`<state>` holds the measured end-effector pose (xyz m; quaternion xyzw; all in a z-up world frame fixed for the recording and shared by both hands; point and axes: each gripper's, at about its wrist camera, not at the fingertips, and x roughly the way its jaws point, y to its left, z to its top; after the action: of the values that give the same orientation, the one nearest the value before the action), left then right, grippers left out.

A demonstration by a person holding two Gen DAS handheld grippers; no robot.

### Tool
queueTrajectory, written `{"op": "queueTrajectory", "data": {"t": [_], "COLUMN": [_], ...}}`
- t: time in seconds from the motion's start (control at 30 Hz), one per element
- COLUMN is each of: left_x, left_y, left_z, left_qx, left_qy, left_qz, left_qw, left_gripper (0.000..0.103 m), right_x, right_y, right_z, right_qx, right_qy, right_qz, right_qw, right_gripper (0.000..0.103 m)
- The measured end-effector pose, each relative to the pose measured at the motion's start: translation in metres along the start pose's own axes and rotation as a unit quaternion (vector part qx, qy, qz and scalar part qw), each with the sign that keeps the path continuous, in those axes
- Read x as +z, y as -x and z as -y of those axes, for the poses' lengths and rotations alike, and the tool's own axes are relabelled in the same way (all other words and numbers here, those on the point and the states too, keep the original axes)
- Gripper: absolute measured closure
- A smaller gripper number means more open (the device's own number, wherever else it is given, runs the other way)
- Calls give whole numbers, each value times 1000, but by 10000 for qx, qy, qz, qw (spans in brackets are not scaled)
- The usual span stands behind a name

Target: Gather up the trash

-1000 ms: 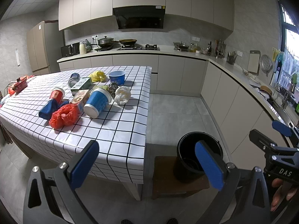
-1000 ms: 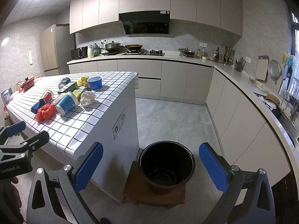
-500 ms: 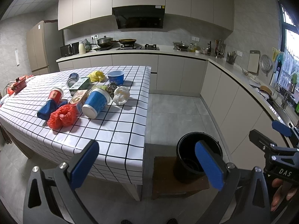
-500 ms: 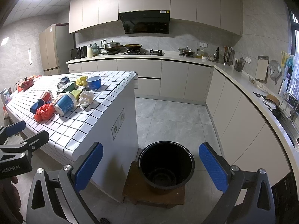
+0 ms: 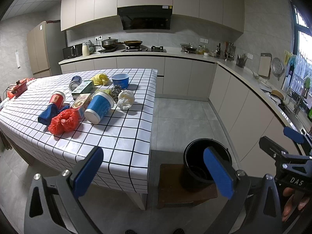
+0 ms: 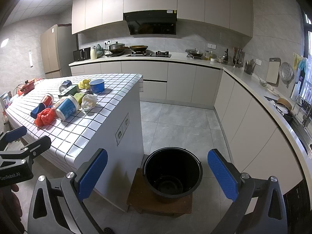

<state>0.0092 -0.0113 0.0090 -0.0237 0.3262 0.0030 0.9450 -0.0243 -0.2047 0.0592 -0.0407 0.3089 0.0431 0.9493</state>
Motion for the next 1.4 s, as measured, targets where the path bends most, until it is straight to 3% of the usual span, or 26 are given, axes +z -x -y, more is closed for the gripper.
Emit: {"op": "queueTrajectory", "data": {"t": [0.47, 0.83, 0.93, 1.0, 1.07, 1.13, 1.4], "left_x": [-2, 5, 8, 9, 10, 14, 18], "left_y": [-9, -28, -31, -28, -24, -27, -67], "left_z": [-7, -38, -54, -66, -79, -92, -144], "left_qx": [84, 557, 552, 618, 771, 945, 1820], "left_qy": [155, 467, 695, 866, 1033, 1160, 1080], "left_qz": [3, 56, 173, 463, 779, 836, 286], "left_qw": [9998, 9973, 9959, 9932, 9886, 9852, 9769], "left_gripper": [0, 0, 0, 0, 0, 0, 0], "right_x": [-1, 11, 18, 23, 29, 34, 61], "right_y": [-15, -56, -68, -75, -83, -91, -129], "right_z": [-3, -28, -38, -44, -52, -59, -102], "right_qx": [21, 370, 535, 599, 652, 733, 1088], "right_qy": [55, 410, 471, 508, 544, 577, 939], "right_qz": [-71, -58, 13, -104, -141, -145, -52], "right_qw": [10000, 9985, 9975, 9969, 9963, 9955, 9896], "right_gripper": [0, 0, 0, 0, 0, 0, 0]}}
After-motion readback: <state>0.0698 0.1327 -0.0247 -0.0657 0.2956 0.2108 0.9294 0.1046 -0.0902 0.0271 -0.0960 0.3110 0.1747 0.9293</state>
